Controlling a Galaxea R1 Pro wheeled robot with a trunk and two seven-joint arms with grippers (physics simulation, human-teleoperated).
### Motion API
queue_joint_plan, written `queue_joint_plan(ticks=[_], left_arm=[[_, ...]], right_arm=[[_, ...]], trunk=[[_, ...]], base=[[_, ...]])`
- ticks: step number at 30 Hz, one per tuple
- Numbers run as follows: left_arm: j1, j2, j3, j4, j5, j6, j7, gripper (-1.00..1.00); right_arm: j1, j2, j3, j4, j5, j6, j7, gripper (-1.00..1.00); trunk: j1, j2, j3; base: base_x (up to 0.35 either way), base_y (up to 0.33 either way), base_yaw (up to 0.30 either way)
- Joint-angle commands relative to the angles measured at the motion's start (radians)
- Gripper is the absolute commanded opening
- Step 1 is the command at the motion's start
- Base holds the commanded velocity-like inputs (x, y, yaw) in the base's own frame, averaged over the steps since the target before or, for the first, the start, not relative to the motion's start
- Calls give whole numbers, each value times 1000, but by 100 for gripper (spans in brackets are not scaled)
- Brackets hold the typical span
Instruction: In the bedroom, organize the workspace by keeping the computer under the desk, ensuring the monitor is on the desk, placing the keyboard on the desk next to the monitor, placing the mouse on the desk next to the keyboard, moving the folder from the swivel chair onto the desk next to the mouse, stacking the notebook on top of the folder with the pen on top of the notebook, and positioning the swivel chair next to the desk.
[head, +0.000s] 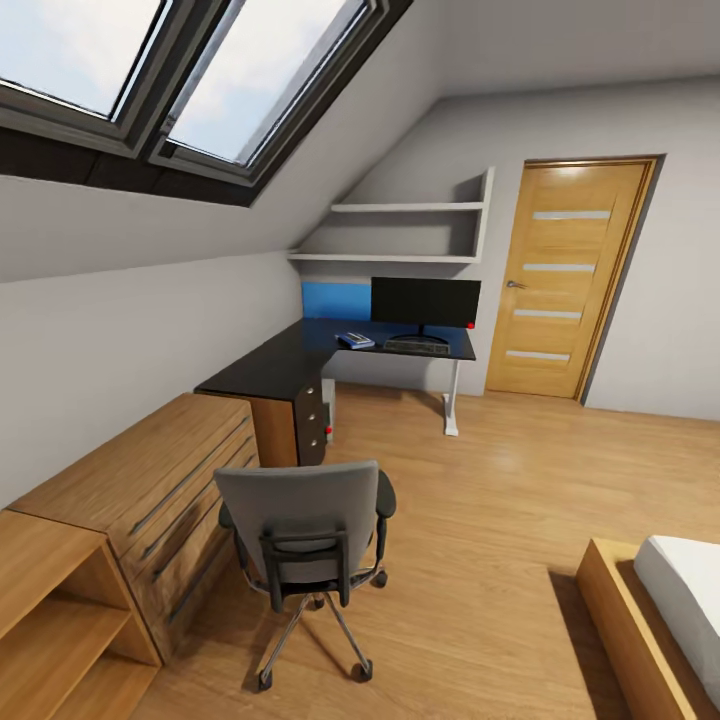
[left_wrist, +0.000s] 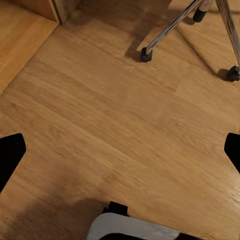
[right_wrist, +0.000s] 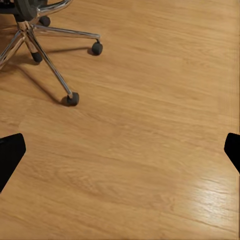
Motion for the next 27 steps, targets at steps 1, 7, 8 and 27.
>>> queue_joint_plan(ticks=[1,7,8,27], left_arm=[[0,1,1,6,3,-1,-1,100],[0,7,2,35,-7,-1,-1,100],[0,7,2,37,-8,-1,-1,100],[0,8,1,44,-10,-3,0,100]], right_arm=[[-1,0,9,0,0,-1,-9,100],[-1,-3,8,1,0,0,-9,100],[-1,-3,8,1,0,0,-9,100],[-1,0,7,1,0,-1,-12,100]], trunk=[[0,-1,-1],[0,-1,-1],[0,-1,-1],[0,-1,-1]], base=[[0,0,-4],[0,0,-1],[0,0,0],[91,74,0]])
